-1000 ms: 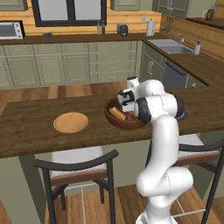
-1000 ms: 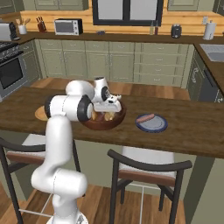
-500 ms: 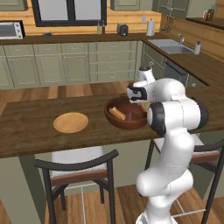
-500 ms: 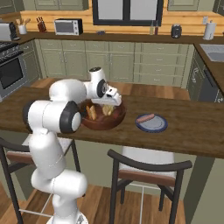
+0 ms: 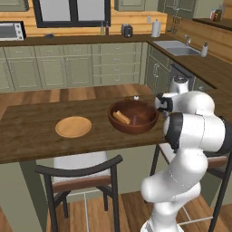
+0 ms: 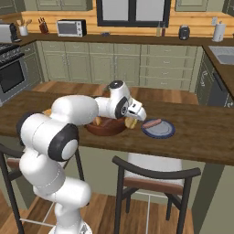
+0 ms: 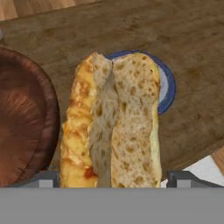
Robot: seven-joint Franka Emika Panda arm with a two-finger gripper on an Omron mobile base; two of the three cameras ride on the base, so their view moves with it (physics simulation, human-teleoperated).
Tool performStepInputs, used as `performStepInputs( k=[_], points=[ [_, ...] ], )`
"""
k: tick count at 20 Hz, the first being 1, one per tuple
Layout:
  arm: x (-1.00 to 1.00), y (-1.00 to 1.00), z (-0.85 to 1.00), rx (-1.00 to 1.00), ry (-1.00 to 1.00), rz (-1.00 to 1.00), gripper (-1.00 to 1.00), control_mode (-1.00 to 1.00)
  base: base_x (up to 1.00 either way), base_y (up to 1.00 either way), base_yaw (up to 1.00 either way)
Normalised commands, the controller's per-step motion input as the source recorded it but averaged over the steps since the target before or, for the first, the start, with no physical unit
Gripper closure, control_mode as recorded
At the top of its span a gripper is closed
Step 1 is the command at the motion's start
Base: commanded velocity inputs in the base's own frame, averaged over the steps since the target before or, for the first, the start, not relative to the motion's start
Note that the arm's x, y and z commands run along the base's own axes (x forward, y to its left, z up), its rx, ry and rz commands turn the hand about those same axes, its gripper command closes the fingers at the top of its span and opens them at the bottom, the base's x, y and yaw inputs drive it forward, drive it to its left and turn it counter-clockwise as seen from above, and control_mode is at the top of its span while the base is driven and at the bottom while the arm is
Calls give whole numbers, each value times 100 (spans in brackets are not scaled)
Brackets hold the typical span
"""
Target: Place one bun and one sausage from the bowl on each plate.
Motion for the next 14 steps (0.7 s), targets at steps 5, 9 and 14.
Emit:
performStepInputs(
  k=[5, 9, 14],
  points=[
    [40, -100, -4, 8, 3, -21, 100, -100, 0, 0, 0],
    [37, -92, -35, 15, 6, -14, 100, -100, 0, 0, 0],
    [34, -58, -46, 21, 3, -6, 100, -100, 0, 0, 0]
  ],
)
